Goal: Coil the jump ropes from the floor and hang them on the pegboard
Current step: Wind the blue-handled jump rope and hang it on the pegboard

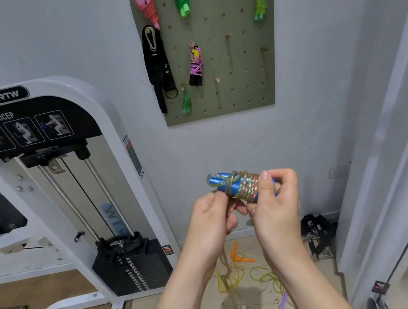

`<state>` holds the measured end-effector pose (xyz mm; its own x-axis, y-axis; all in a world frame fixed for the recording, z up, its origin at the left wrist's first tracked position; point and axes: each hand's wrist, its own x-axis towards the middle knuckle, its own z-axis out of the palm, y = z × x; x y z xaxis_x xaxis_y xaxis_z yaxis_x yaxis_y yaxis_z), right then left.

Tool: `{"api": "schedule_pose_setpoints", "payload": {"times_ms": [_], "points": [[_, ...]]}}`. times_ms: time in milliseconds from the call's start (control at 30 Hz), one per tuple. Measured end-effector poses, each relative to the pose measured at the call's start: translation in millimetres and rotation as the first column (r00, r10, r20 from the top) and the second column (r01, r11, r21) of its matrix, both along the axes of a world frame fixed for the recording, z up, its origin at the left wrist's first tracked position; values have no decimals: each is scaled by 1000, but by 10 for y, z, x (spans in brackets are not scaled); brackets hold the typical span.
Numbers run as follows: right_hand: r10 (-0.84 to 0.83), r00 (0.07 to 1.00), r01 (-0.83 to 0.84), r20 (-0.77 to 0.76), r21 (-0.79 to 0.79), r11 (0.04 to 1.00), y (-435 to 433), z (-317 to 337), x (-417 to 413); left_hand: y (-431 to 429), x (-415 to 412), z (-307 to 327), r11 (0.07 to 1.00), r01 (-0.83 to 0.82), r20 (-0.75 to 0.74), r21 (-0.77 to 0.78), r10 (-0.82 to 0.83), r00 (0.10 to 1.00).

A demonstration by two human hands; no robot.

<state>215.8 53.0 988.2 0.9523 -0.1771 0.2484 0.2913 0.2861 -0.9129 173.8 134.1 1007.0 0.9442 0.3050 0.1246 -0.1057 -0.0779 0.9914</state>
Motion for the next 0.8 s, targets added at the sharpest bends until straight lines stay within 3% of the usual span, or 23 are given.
{"api": "schedule_pose_setpoints", "payload": {"times_ms": [67, 133, 167, 233, 300, 367, 433, 533, 600, 700, 800], "points": [[-121, 986, 137, 112, -149, 979, -37, -32, 44, 0, -36, -2, 992, 24, -50, 125, -18, 999], [-152, 961, 209, 233, -247, 946, -86, -40, 91, 2, -77, -25, 926, 17, -26, 377, -7, 1000], [-130, 947, 219, 295, -292, 931, -111, -40, 106, 17, -99, -32, 832, -20, 20, 554, 10, 1000], [-74, 908, 249, 412, -390, 887, -172, -26, 121, 72, -137, 32, 523, -127, 134, 843, 25, 991], [-35, 867, 307, 496, -478, 823, -265, 4, 144, 148, -172, 171, 251, -250, 256, 935, 8, 967], [6, 836, 358, 549, -552, 753, -375, 75, 168, 209, -195, 318, 114, -309, 315, 944, -37, 948], [104, 792, 397, 602, -636, 662, -464, 189, 144, 242, -199, 461, 51, -309, 313, 950, -114, 943], [309, 726, 385, 614, -735, 558, -557, 347, 50, 295, -155, 677, 121, -243, 262, 963, -189, 946], [401, 735, 253, 546, -770, 586, -640, 418, 13, 285, -154, 825, 218, -180, 224, 959, -197, 955], [493, 742, -3, 454, -733, 680, -774, 512, -4, 276, -136, 978, 491, 74, 50, 868, -235, 971], [592, 706, -242, 390, -652, 718, -880, 599, -21, 319, -47, 956, 724, 364, -58, 586, -411, 910]]}}
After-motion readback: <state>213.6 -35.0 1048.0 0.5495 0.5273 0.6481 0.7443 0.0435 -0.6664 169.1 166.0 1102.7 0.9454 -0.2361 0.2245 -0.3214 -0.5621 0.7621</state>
